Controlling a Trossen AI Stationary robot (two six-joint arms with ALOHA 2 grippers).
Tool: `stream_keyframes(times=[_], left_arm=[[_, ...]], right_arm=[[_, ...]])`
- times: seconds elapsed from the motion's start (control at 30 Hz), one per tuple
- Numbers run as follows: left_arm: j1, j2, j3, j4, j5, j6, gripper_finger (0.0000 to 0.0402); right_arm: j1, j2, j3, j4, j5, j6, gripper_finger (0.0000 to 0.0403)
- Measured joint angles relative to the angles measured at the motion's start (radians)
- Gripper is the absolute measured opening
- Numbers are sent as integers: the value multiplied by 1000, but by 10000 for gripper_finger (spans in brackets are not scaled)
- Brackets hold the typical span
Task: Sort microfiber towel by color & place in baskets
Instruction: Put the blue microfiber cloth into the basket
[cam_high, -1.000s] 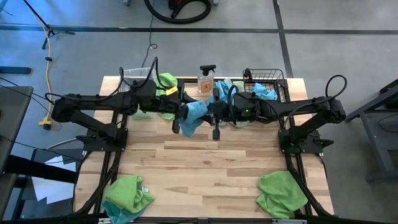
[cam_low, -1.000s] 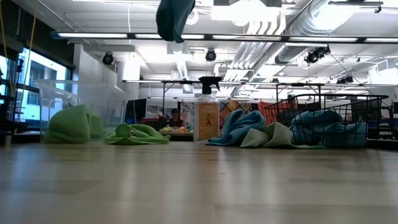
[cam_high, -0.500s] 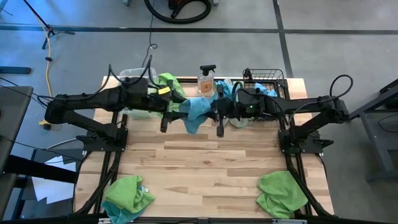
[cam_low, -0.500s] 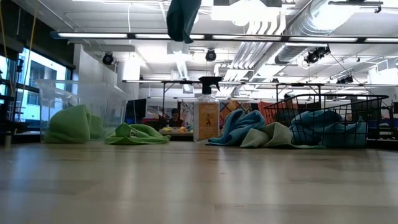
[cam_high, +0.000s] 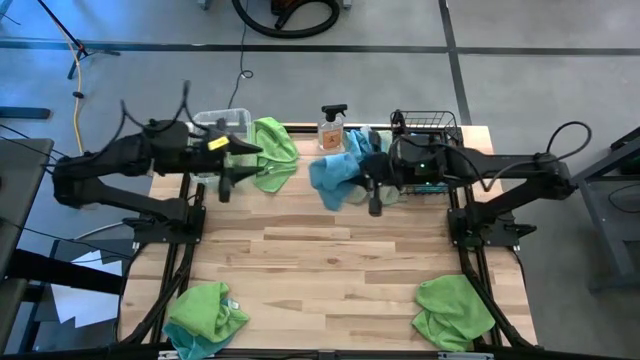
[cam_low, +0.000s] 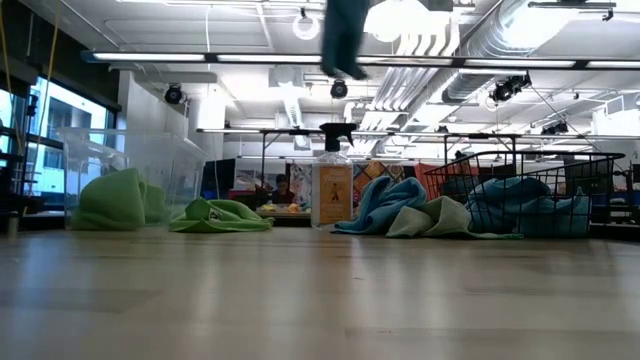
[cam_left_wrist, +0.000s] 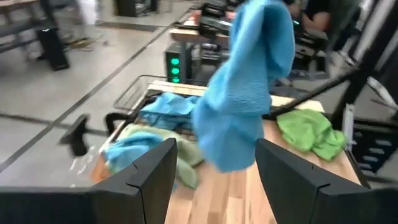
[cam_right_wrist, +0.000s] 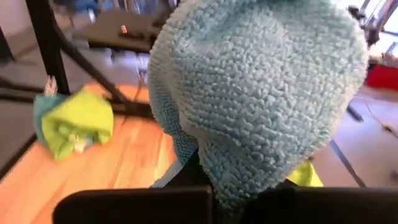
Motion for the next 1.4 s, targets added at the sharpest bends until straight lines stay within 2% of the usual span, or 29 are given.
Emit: stream_keyframes(times=[0.27, 0.43, 0.6, 0.7, 0.8, 0.9, 1.03, 1.17, 1.3, 1.4], left_arm=[[0, -88, 0, -105, -102, -51, 207], [0, -110, 0, -148, -166, -86, 207], [0, -114, 0, -166, -198, -118, 207], [0, -114, 0, -162, -201, -110, 207], [0, -110, 0, -161, -226, -107, 207], [0, -110, 0, -161, -238, -120, 207], [0, -110, 0, -161, -256, -121, 207], [0, -110, 0, -160, -287, -124, 207], [0, -110, 0, -160, -290, -126, 207], [0, -110, 0, -161, -290, -87, 207]], right_arm=[[0, -117, 0, -345, 94, 90, 1], [0, -219, -35, -597, 173, 222, 1], [-1, -384, -165, -614, 258, 347, 1], [-22, -458, -228, -608, 391, 422, 0], [-85, -488, -243, -597, 512, 471, 0], [-199, -475, -222, -582, 554, 425, 0], [-399, -414, -170, -549, 507, 334, 0], [-609, -325, -143, -533, 356, 281, 0], [-792, -226, -142, -602, 174, 292, 0], [-892, -147, -142, -691, 119, 289, 0]])
